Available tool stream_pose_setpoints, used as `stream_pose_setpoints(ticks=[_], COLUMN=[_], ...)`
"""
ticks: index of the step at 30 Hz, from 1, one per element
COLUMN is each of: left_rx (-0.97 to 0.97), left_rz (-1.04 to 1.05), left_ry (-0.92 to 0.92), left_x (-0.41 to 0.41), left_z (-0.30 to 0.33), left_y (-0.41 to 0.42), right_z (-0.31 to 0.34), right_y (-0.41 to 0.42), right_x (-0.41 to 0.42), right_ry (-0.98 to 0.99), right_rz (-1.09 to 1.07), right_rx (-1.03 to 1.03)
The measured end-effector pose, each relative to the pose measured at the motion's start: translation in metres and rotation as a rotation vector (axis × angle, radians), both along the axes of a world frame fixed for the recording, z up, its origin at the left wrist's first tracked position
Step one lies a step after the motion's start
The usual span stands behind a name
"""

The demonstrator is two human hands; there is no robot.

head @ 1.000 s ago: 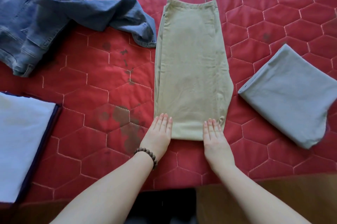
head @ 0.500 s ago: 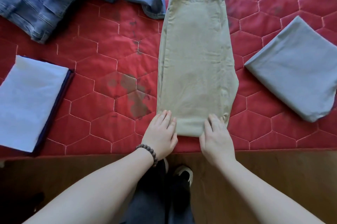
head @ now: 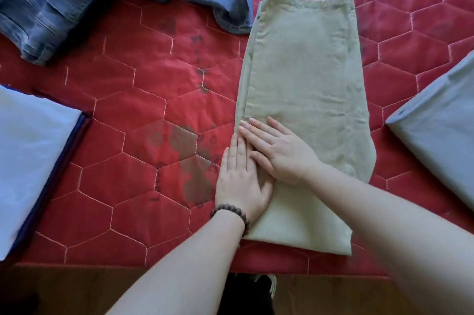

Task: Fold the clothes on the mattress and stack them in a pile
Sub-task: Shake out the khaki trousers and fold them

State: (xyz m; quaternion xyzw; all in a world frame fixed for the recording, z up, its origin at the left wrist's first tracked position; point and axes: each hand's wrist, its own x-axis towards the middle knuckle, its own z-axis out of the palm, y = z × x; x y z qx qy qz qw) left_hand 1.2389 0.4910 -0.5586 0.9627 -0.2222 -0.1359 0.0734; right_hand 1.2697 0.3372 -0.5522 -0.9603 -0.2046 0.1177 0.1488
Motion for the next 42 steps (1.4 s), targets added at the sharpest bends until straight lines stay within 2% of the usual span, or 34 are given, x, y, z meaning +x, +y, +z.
stream_pose_setpoints(ticks=[2, 8, 10, 15, 17, 19, 22, 27, 30, 33, 36, 39, 42], left_rx=[-0.001, 0.009, 0.012, 0.046, 0.053, 0.050, 0.062, 0.119, 0.134, 0.165, 0.175, 0.021, -0.032], left_rz=[0.003, -0.005, -0.014, -0.022, -0.019, -0.015, -0.012, -0.018, -0.018, -0.011, 0.022, 0.002, -0.063], left_ry=[0.012, 0.042, 0.033, 0.010, 0.020, 0.015, -0.012, -0.007, 0.003, 0.022, -0.037, -0.102, -0.123], left_x=[0.002, 0.003, 0.004, 0.006, 0.005, 0.004, 0.004, 0.003, 0.003, 0.002, 0.013, 0.056, 0.121], left_z=[-0.001, -0.006, -0.006, -0.006, -0.004, -0.003, -0.003, -0.002, -0.001, 0.009, 0.022, 0.026, 0.015], left_y=[0.000, 0.001, 0.002, 0.003, 0.003, 0.002, 0.000, 0.000, 0.000, -0.005, -0.020, -0.051, -0.086], right_z=[-0.003, -0.011, -0.006, 0.000, 0.004, 0.005, 0.004, 0.008, 0.014, 0.018, 0.012, 0.005, 0.002], right_y=[-0.012, -0.031, -0.040, -0.039, -0.012, 0.006, -0.022, -0.143, -0.134, -0.074, -0.038, -0.045, -0.071], right_x=[0.026, 0.079, 0.109, 0.167, 0.143, 0.085, -0.006, -0.003, -0.003, -0.038, -0.075, -0.066, -0.021], right_ry=[-0.023, -0.097, -0.046, -0.040, -0.090, -0.097, -0.020, 0.078, -0.010, -0.155, -0.133, -0.080, -0.022], right_rz=[0.104, 0.169, 0.107, -0.219, -0.285, -0.206, -0.125, -0.529, -0.624, -0.518, -0.350, -0.334, -0.234], right_rx=[-0.127, -0.223, -0.259, -0.334, -0.267, -0.153, -0.192, -0.433, -0.425, -0.258, -0.196, -0.199, -0.255])
